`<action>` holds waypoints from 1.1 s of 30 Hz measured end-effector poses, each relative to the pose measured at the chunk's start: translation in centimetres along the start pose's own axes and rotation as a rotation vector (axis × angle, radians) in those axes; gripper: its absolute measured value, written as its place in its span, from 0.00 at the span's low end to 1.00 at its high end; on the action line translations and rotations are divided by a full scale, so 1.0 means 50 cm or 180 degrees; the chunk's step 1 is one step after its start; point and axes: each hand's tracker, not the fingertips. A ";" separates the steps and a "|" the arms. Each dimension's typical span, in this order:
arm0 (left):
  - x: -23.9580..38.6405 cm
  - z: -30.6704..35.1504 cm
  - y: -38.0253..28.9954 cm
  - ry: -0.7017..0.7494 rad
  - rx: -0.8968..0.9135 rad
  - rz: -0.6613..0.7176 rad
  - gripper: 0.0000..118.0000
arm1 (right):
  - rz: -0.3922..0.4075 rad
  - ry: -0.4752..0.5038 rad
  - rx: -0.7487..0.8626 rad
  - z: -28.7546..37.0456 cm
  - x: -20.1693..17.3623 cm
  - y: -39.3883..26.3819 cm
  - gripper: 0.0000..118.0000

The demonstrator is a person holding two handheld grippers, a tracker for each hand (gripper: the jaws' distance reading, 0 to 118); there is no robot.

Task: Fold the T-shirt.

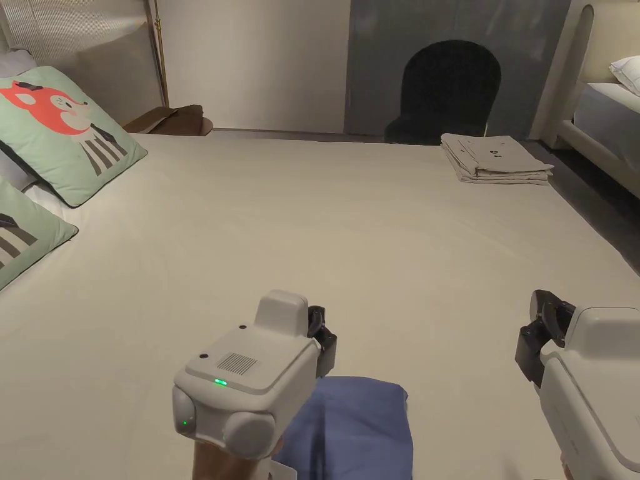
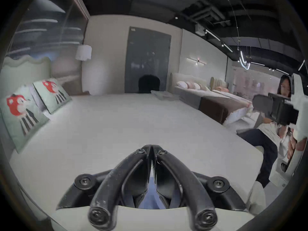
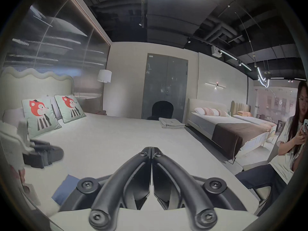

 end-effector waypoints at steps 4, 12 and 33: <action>-0.074 0.036 0.030 0.0343 0.0182 -0.0113 0.00 | -0.0011 0.0054 0.0088 0.000 -0.036 0.011 0.00; -0.189 0.086 0.045 0.0779 0.0315 -0.0029 0.00 | 0.0016 0.0143 0.0134 -0.008 -0.085 0.013 0.00; -0.225 0.096 0.031 0.0928 0.0288 0.0123 0.00 | -0.0086 0.0599 -0.0656 -0.069 -0.162 -0.102 0.00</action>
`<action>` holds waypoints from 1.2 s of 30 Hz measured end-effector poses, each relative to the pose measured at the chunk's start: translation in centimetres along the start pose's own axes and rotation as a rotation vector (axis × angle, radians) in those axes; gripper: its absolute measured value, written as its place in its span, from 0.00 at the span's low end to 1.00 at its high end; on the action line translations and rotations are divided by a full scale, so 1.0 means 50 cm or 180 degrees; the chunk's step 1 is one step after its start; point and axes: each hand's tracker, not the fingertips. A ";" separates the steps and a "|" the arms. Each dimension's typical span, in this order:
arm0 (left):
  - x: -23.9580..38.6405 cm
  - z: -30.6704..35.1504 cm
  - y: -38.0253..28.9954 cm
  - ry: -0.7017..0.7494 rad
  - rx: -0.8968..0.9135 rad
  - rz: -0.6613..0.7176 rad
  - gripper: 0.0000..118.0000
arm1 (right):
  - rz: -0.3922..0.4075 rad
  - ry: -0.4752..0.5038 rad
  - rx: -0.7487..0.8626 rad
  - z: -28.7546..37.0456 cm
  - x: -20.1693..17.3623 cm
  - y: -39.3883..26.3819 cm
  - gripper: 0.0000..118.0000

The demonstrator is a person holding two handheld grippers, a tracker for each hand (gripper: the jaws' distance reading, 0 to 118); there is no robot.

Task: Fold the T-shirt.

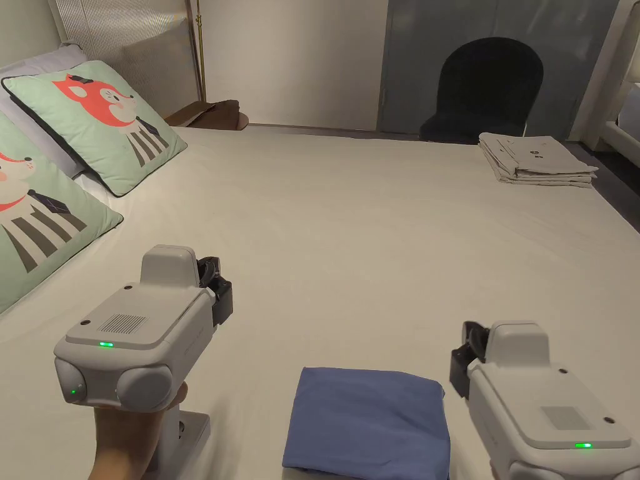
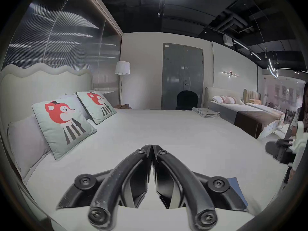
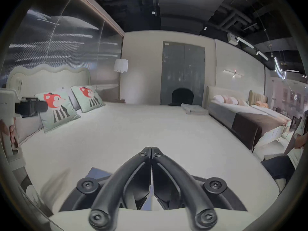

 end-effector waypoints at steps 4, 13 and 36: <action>-0.004 -0.005 -0.006 -0.0009 -0.0052 0.0002 0.00 | 0.0043 0.0067 -0.0341 -0.040 -0.028 -0.062 0.00; -0.010 -0.015 -0.024 -0.0002 -0.0152 -0.0007 0.00 | -0.0023 0.0090 -0.1023 -0.126 -0.053 -0.182 0.00; 0.022 -0.183 -0.176 -0.1353 -0.2300 0.1391 0.90 | -0.0157 0.0055 -0.1341 -0.161 -0.047 -0.223 0.00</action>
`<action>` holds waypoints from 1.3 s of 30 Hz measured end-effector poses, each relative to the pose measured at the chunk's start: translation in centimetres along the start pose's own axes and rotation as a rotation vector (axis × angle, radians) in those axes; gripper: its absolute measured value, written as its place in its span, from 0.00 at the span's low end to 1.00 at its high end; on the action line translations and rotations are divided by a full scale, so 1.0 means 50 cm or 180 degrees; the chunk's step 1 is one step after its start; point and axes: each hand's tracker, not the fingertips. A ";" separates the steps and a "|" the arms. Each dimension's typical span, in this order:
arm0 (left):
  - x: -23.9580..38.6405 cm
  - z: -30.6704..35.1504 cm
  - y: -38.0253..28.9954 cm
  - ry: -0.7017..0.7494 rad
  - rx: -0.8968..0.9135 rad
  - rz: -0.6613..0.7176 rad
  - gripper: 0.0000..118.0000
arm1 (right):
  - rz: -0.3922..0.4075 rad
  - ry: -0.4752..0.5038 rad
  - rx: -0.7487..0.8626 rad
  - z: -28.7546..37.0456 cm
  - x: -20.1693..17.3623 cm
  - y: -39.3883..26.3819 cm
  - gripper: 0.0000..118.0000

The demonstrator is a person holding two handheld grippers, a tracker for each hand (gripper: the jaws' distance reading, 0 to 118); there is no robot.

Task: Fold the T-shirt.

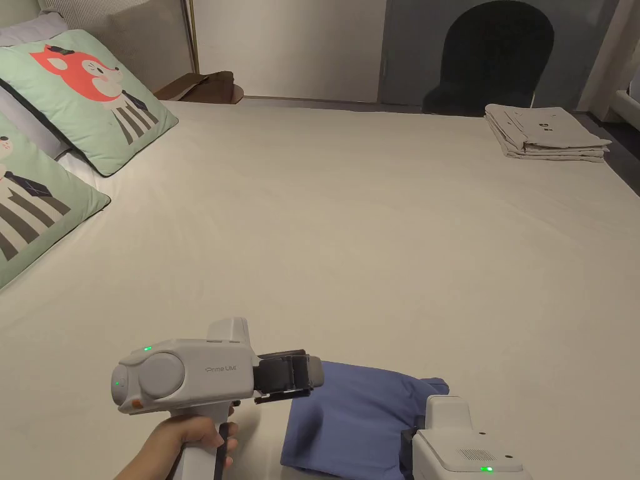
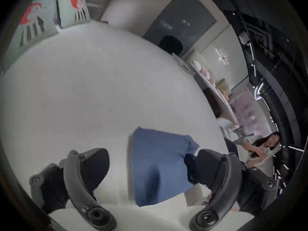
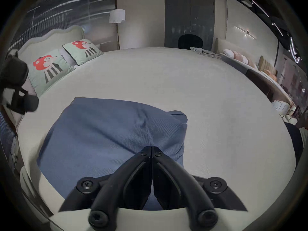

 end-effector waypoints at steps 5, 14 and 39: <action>-0.029 -0.081 0.012 -0.0016 -0.0557 0.0168 0.90 | -0.0014 0.0021 -0.0028 -0.001 0.003 0.003 0.00; -0.025 -0.135 -0.005 -0.0057 -0.0815 0.0120 0.43 | -0.0005 0.0053 -0.0080 -0.006 0.008 0.008 0.00; -0.131 0.007 0.092 -0.0054 -0.0630 -0.0110 0.12 | 0.0150 0.0172 0.0711 0.098 -0.067 0.130 0.00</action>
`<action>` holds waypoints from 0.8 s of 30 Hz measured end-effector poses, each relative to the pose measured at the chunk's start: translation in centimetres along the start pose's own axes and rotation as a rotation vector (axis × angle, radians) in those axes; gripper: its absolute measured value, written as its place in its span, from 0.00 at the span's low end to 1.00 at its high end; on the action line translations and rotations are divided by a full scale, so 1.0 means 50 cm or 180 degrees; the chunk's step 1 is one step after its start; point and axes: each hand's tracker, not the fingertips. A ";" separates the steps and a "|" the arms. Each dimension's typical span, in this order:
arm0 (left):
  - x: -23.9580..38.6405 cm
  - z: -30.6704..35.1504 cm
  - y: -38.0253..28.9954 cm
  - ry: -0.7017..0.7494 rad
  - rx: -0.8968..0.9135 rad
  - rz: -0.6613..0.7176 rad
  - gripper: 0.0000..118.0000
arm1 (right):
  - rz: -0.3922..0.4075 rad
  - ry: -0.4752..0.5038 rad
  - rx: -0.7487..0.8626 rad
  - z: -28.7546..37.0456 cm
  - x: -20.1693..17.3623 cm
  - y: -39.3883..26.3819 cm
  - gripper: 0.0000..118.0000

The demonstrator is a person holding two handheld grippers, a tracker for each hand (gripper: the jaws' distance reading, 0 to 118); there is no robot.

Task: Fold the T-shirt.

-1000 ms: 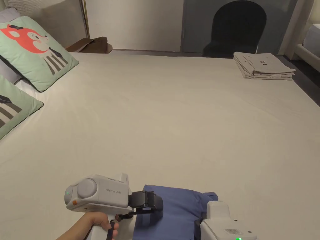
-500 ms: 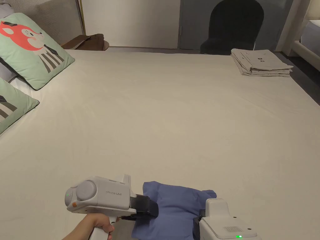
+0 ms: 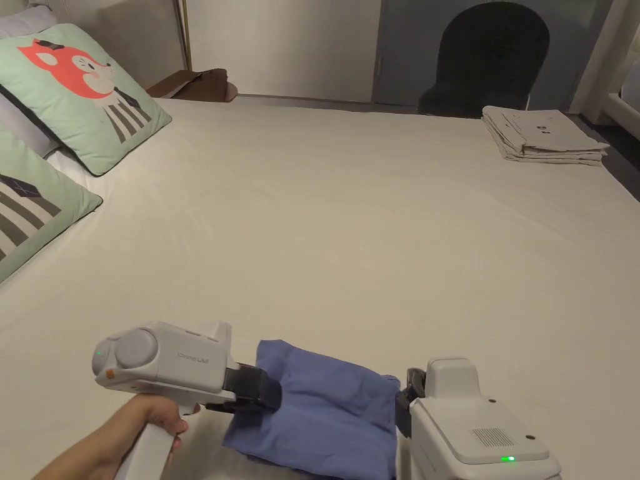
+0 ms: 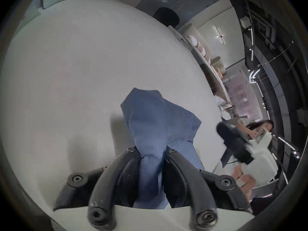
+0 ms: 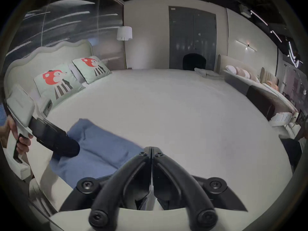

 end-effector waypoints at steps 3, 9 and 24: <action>-0.062 0.061 0.019 0.0242 0.0079 -0.0027 0.12 | 0.0083 0.0069 0.0194 0.002 -0.040 0.044 0.00; -0.209 0.199 0.048 0.0754 0.0207 0.0090 0.12 | 0.0171 0.0272 0.0436 -0.022 -0.144 0.118 0.00; -0.539 0.463 0.076 0.1869 0.0389 0.0512 0.12 | 0.0269 0.0513 0.0553 -0.113 -0.313 0.172 0.00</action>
